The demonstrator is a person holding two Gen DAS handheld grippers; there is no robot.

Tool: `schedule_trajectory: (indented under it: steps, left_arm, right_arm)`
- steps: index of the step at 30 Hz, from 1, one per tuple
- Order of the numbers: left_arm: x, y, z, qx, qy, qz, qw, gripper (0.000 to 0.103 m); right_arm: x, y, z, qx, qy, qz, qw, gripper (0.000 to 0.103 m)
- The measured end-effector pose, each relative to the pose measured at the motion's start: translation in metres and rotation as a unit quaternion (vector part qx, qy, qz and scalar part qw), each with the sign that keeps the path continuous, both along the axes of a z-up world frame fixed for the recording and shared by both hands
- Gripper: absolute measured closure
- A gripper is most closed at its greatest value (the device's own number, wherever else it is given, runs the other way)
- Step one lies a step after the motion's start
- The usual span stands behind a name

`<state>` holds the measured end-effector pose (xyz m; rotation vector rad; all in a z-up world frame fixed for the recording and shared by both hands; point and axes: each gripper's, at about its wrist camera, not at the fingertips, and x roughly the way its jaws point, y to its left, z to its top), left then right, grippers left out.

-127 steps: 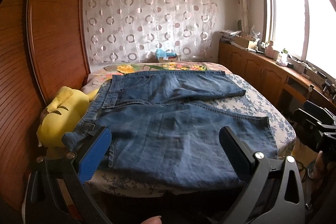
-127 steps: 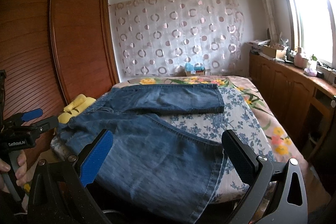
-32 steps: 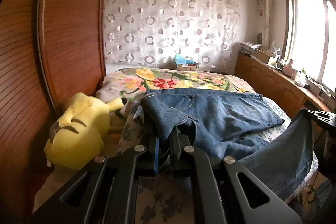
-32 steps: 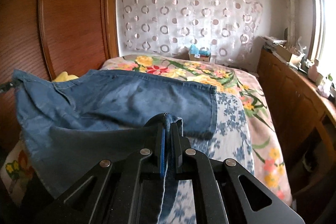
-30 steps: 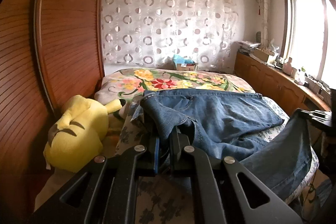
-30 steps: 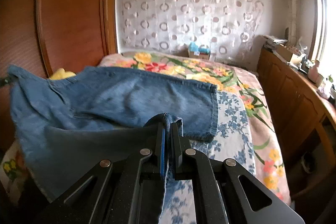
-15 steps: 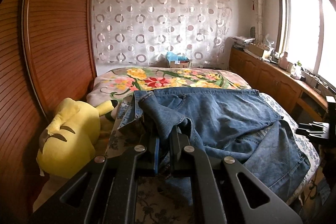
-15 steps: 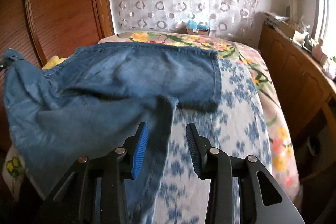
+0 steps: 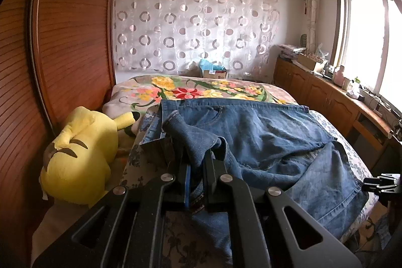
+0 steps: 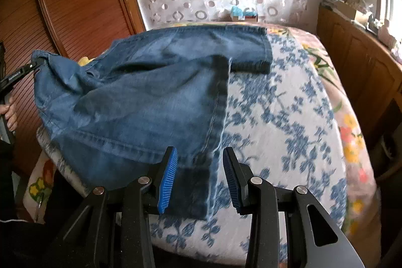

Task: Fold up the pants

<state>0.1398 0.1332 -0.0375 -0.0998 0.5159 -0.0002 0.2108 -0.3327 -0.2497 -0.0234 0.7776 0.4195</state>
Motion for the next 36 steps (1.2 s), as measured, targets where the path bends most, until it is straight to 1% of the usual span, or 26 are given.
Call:
schedule_trajectory:
  steps: [5, 7, 8, 9, 10, 13, 17, 21, 27, 30, 33, 36]
  left_arm:
    - [-0.003, 0.003, -0.007, -0.004, 0.006, 0.002, 1.0, 0.095]
    - [-0.003, 0.004, -0.008, -0.006, 0.006, 0.003, 1.0, 0.095]
    - [-0.002, 0.004, -0.009, -0.006, 0.007, 0.004, 0.9999, 0.095]
    - [-0.002, 0.004, -0.009, -0.006, 0.007, 0.004, 0.9999, 0.095]
    - [-0.001, 0.005, -0.009, -0.006, 0.007, 0.006, 0.9999, 0.095]
    - [0.004, 0.005, -0.004, -0.006, 0.005, 0.011, 0.9999, 0.095]
    - [0.013, 0.007, 0.011, -0.009, -0.005, 0.017, 0.9998, 0.096]
    - [0.024, 0.01, 0.028, -0.01, -0.019, 0.022, 0.9995, 0.096]
    - [0.049, 0.015, 0.043, -0.016, -0.028, 0.032, 0.999, 0.096]
    - [0.061, 0.017, 0.05, -0.019, -0.031, 0.035, 0.9987, 0.096]
    - [0.077, 0.017, 0.056, -0.02, -0.037, 0.037, 0.9985, 0.096]
    - [0.096, 0.015, 0.059, -0.016, -0.037, 0.038, 0.9985, 0.096]
  right_arm:
    - [-0.001, -0.001, -0.009, 0.01, 0.023, 0.003, 1.0, 0.064]
    - [-0.001, -0.002, -0.011, 0.012, 0.025, 0.0, 1.0, 0.064]
    - [0.0, -0.003, -0.011, 0.016, 0.026, 0.0, 1.0, 0.068]
    - [0.002, -0.005, -0.011, 0.021, 0.028, 0.003, 0.999, 0.083]
    - [0.003, -0.004, -0.01, 0.026, 0.03, 0.005, 0.999, 0.096]
    - [0.0, -0.003, 0.0, 0.033, 0.012, 0.013, 0.999, 0.1]
    - [0.003, -0.016, 0.022, 0.05, -0.022, 0.003, 0.999, 0.101]
    - [0.008, -0.032, 0.048, 0.054, -0.06, -0.012, 0.997, 0.101]
    - [0.015, -0.06, 0.082, 0.075, -0.116, -0.04, 0.99, 0.101]
    - [0.016, -0.066, 0.099, 0.08, -0.145, -0.05, 0.985, 0.101]
    - [0.023, -0.076, 0.111, 0.085, -0.168, -0.06, 0.98, 0.101]
    - [0.034, -0.079, 0.114, 0.085, -0.18, -0.069, 0.978, 0.101]
